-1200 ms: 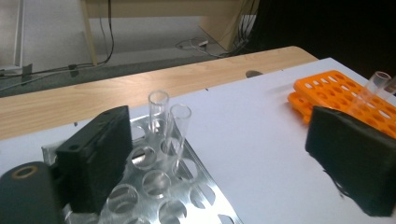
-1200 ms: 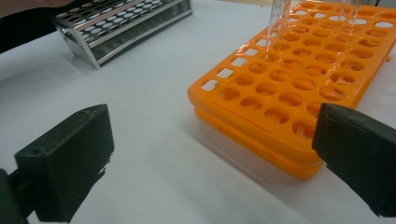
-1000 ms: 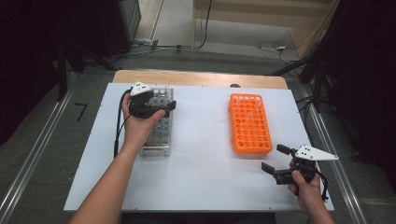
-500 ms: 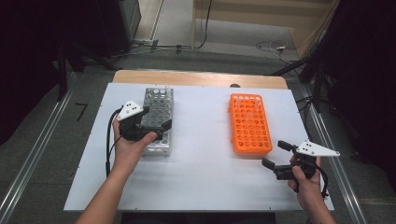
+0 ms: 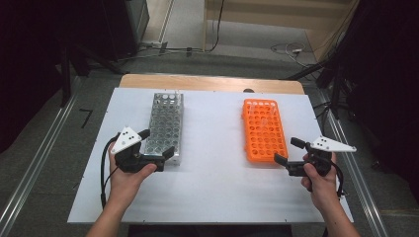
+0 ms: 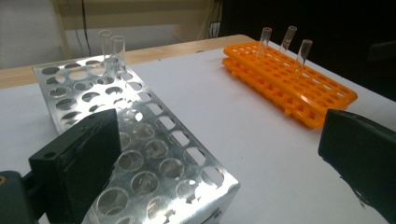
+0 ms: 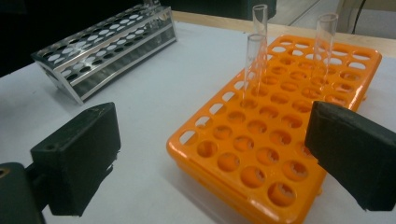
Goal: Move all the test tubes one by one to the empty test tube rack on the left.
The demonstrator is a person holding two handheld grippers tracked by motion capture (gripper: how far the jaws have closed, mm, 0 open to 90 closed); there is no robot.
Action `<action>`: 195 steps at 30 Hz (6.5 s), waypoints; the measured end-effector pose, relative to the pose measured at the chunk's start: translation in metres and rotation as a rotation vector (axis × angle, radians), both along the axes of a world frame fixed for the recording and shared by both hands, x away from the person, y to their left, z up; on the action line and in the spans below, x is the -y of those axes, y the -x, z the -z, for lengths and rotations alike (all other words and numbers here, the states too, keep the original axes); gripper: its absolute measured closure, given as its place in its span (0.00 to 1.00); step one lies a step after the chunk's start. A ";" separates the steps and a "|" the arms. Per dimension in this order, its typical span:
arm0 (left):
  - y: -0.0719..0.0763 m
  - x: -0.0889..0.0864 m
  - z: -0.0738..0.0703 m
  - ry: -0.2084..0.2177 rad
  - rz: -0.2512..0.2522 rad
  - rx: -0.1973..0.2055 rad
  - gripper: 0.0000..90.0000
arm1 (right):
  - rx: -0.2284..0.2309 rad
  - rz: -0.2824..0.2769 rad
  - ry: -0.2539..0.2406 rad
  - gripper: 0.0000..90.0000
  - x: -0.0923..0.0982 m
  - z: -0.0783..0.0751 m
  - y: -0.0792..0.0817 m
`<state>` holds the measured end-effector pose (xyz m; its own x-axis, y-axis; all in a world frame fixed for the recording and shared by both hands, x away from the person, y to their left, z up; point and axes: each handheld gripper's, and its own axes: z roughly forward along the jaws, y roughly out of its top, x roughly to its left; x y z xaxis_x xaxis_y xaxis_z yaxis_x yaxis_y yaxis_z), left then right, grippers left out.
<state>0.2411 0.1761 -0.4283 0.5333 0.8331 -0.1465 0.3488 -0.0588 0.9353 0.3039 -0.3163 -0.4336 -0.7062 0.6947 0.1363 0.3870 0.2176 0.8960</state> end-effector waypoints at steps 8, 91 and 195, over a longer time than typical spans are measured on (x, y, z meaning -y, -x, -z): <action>0.015 -0.006 0.008 0.029 -0.019 -0.004 0.00 | -0.031 0.005 0.014 0.07 -0.009 -0.002 -0.025; 0.030 -0.006 0.023 0.008 -0.029 -0.030 0.00 | -0.029 0.028 0.124 0.83 -0.058 -0.008 -0.045; 0.034 0.092 0.003 -0.036 0.303 0.023 0.85 | -0.037 -0.383 0.177 0.70 -0.191 0.009 0.067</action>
